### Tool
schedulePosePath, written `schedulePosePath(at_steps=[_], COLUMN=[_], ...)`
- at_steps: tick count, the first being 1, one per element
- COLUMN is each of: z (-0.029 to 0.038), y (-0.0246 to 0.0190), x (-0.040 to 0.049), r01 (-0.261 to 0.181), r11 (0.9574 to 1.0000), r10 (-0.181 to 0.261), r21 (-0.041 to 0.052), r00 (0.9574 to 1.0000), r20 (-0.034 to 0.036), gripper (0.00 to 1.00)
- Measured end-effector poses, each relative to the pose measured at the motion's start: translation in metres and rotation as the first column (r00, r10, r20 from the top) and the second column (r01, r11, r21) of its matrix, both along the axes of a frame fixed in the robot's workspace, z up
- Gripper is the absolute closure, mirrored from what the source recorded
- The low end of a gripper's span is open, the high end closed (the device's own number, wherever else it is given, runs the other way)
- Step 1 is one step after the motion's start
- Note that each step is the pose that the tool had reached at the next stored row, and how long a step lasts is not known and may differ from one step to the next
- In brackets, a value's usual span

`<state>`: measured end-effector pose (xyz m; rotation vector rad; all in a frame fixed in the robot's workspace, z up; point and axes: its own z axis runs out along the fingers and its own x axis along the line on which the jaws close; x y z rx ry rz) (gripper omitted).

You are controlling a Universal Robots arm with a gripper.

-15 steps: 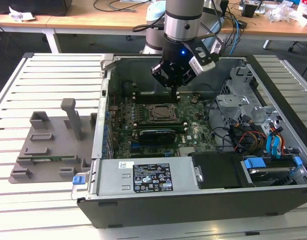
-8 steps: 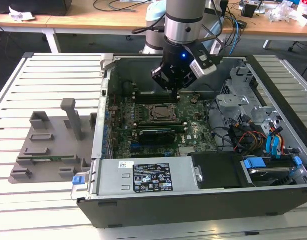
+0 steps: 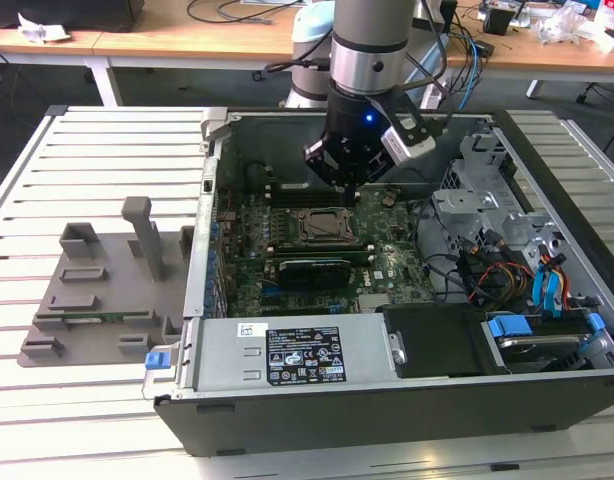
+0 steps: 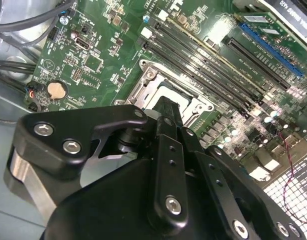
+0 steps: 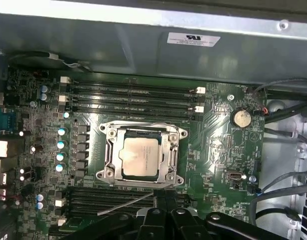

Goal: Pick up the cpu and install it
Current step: 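Install the second cpu locking lever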

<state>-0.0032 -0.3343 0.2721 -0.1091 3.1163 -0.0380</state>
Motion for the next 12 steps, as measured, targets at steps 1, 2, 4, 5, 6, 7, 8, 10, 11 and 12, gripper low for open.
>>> schedulePosePath(at_steps=[1,2,4,5,6,7,8,10,11,12], z=[-0.0002,-0.0005,-0.0011,-0.0016,-0.002,-0.0024,-0.0029,-0.0036,-0.004,-0.0044], y=[-0.0004,-0.0014,-0.003,-0.0049,-0.0064,-0.0075,-0.009,-0.0108,-0.0119,-0.0131], x=[0.0,0.0,0.0,0.0,0.0,0.0,0.0,0.0,0.0,0.0], r01=[0.0,0.0,0.0,0.0,0.0,0.0,0.0,0.0,0.0,0.0], r11=[1.0,1.0,1.0,1.0,1.0,1.0,1.0,1.0,1.0,1.0], r10=[0.0,0.0,0.0,0.0,0.0,0.0,0.0,0.0,0.0,0.0], r21=[0.0,0.0,0.0001,0.0001,0.0,0.0001,0.0001,0.0001,0.0,0.0001], r00=[1.0,1.0,1.0,1.0,1.0,1.0,1.0,1.0,1.0,1.0], r20=[0.0,0.0,0.0,0.0,0.0,0.0,0.0,0.0,0.0,0.0], gripper=[0.89,0.89,0.89,0.89,0.89,0.89,0.89,0.89,0.89,0.89])
